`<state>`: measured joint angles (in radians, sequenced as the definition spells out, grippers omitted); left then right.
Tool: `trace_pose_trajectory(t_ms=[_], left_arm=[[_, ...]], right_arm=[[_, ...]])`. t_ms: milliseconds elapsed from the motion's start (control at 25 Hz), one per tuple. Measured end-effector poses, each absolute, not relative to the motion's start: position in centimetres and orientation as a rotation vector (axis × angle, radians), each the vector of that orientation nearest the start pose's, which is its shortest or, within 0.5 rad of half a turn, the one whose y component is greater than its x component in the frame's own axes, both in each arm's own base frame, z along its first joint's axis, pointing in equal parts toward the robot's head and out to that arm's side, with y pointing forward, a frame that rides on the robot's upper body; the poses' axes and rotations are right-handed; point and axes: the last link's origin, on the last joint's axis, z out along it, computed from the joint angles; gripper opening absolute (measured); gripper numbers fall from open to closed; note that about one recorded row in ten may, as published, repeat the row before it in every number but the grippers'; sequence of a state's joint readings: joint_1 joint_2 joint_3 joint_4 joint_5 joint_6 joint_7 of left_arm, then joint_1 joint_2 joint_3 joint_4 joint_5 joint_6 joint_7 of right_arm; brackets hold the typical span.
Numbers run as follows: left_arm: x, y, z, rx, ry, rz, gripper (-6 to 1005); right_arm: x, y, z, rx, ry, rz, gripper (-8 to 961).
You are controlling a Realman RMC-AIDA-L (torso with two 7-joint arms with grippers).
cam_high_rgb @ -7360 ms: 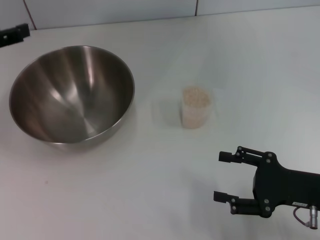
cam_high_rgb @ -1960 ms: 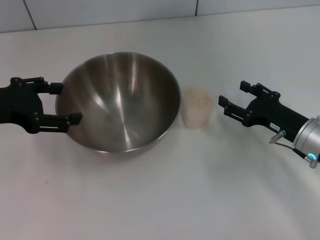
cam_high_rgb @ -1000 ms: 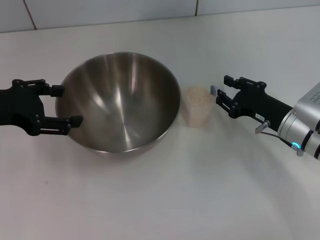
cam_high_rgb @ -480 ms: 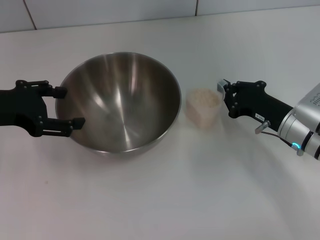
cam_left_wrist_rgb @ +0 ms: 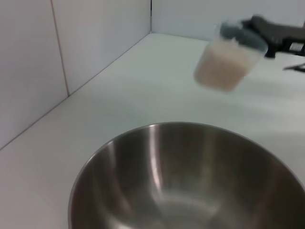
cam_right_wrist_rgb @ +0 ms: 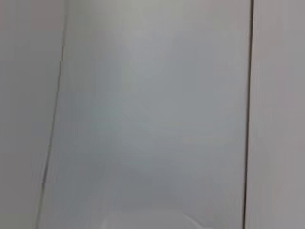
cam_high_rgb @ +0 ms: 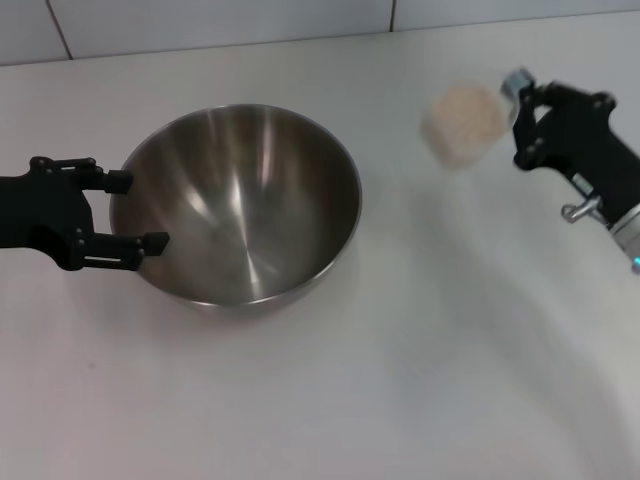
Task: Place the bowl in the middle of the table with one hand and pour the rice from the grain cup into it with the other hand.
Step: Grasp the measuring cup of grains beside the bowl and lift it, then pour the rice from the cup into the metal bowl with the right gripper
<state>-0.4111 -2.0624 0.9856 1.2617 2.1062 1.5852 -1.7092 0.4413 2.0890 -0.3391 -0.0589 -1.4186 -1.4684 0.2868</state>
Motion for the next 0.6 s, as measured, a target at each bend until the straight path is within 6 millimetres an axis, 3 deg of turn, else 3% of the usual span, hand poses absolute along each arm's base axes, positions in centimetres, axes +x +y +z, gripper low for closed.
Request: trace_pose_trajectory(t_ms=[120, 280, 440, 600], left_arm=[[-22.6, 33.3, 5.2, -2.795, -0.393, -0.199, 865], [-22.6, 33.3, 5.3, -2.794, -0.389, -0.195, 865], [-22.5, 33.3, 5.4, -2.793, -0.380, -0.186, 865], [-22.3, 33.5, 5.4, -2.796, -0.384, -0.152, 865]], right_arm=[[28.8, 30.7, -0.3, -1.768, 0.052, 0.858, 9], [25.2, 32.1, -1.6, -1.705, -0.272, 0.752, 9], [22.3, 33.1, -4.1, -1.653, -0.559, 0.536, 9], [20.7, 33.4, -6.4, -1.574, -0.839, 0.268, 9]])
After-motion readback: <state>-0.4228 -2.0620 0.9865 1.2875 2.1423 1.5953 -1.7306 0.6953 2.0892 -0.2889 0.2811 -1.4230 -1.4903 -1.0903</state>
